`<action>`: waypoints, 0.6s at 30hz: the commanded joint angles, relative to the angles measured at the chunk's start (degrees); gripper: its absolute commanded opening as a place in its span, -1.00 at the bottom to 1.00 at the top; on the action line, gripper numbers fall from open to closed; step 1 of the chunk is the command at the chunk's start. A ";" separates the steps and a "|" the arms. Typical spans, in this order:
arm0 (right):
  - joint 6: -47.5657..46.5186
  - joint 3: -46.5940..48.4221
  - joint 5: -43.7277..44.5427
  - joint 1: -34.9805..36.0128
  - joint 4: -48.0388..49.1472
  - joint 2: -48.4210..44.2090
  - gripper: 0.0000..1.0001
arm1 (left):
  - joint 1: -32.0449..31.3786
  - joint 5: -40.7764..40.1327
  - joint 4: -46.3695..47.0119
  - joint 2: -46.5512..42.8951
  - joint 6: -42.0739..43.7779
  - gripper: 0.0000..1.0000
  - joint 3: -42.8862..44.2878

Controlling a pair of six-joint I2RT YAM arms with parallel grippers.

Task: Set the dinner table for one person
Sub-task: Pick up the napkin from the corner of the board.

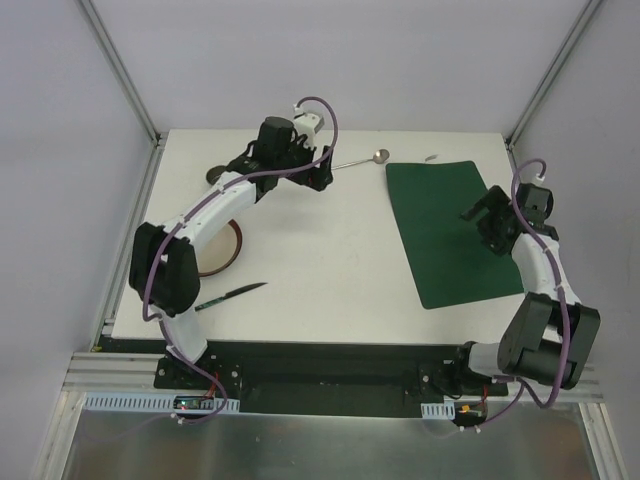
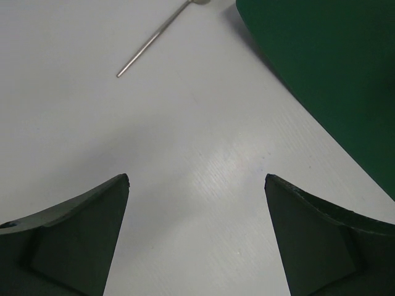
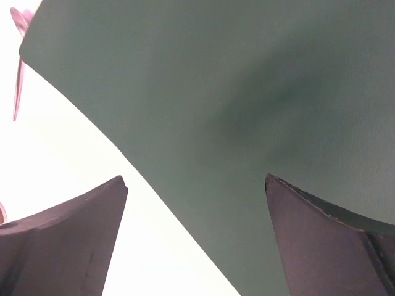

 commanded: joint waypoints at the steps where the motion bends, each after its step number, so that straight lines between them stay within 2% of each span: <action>1: 2.67 -5.34 -2.89 0.06 2.53 -6.46 0.92 | -0.60 9.65 -0.83 7.84 -1.16 0.79 6.87; 6: 1.01 -7.28 -3.78 0.85 0.34 -10.95 0.92 | -0.95 21.60 1.10 20.60 -7.57 0.75 17.24; 13: -0.67 -11.49 -5.89 1.29 -1.50 -16.84 0.92 | -1.56 30.75 5.85 36.94 -14.43 0.75 33.58; 18: -2.07 -12.20 -5.54 1.65 -3.87 -20.62 0.92 | -1.65 35.77 16.03 42.76 -23.74 0.73 35.63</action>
